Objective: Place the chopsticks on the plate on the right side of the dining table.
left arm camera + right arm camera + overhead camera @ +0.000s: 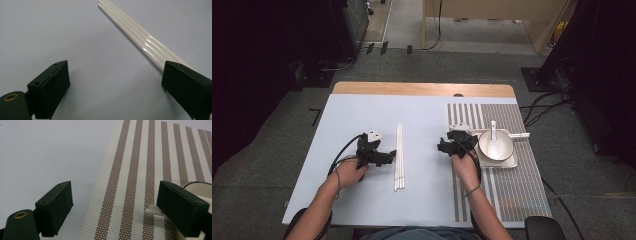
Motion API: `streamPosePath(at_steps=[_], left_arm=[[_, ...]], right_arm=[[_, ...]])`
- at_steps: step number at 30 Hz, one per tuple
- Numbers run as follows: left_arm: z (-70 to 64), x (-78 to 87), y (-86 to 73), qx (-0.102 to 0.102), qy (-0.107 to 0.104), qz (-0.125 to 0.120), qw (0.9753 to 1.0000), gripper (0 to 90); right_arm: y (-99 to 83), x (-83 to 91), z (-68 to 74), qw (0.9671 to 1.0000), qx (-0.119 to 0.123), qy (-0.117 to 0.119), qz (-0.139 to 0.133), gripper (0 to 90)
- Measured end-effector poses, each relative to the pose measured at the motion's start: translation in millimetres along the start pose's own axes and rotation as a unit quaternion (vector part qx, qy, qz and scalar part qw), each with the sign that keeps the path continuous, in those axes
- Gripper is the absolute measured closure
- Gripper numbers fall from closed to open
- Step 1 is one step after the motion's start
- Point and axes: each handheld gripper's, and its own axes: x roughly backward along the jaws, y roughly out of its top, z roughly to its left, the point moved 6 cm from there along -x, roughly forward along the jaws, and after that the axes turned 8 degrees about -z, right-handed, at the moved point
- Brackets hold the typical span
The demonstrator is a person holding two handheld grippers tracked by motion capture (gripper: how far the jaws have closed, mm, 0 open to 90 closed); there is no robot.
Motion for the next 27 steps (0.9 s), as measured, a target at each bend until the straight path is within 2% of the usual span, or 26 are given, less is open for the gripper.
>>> streamPosePath(at_steps=[12,16,19,21,27], left_arm=[[0.0,0.0,0.0,0.0,0.0,0.0,1.0,7.8],[0.0,0.0,0.0,0.0,0.0,0.0,1.0,7.8],[0.0,-0.1,0.0,0.0,0.0,0.0,1.0,7.8],[0.0,-0.1,0.0,0.0,0.0,0.0,1.0,7.8],[0.0,0.0,0.0,0.0,0.0,-0.001,1.0,7.8]], right_arm=[[0.1,1.1,3.8,1.0,0.002,0.005,0.0,13.5],[1.4,-0.1,4.4,0.9999,0.001,0.016,-0.003,13.7],[4.1,-2.4,7.5,0.9987,0.029,0.041,-0.011,14.0],[5.3,-4.0,10.0,0.9972,0.031,0.068,-0.01,14.0],[10.6,-8.9,11.4,0.9937,0.042,0.104,-0.005,13.9]])
